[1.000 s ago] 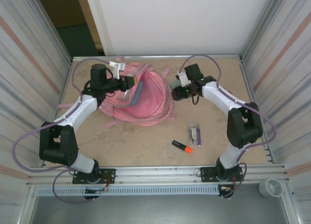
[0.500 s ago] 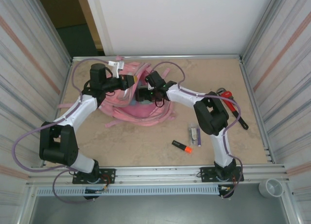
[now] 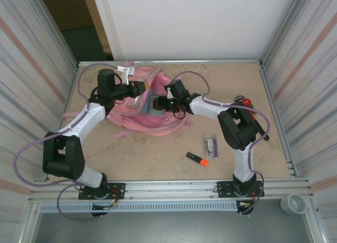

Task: Pack the student bag

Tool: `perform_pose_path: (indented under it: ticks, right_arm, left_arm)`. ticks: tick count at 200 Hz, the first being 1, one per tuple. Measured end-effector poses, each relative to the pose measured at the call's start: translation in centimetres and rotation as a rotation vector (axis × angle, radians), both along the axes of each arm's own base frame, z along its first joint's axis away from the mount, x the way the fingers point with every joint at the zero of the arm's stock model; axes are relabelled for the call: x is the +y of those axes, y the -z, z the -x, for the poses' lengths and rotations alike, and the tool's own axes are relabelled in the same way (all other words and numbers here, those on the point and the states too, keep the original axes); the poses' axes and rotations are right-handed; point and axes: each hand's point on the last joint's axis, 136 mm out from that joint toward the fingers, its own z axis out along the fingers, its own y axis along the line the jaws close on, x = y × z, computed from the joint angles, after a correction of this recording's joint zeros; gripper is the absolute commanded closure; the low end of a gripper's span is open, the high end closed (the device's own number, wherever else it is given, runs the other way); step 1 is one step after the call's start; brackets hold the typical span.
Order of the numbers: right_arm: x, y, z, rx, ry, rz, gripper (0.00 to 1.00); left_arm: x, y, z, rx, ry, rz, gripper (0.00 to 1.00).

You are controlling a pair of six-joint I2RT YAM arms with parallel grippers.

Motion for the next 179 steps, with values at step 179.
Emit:
perform_pose_path:
  ticks: [179]
  right_arm:
    - [-5.9, -3.2, 3.8, -0.209, 0.189, 0.04, 0.33]
  left_arm:
    - [-4.1, 2.8, -0.1, 0.037, -0.031, -0.057, 0.95]
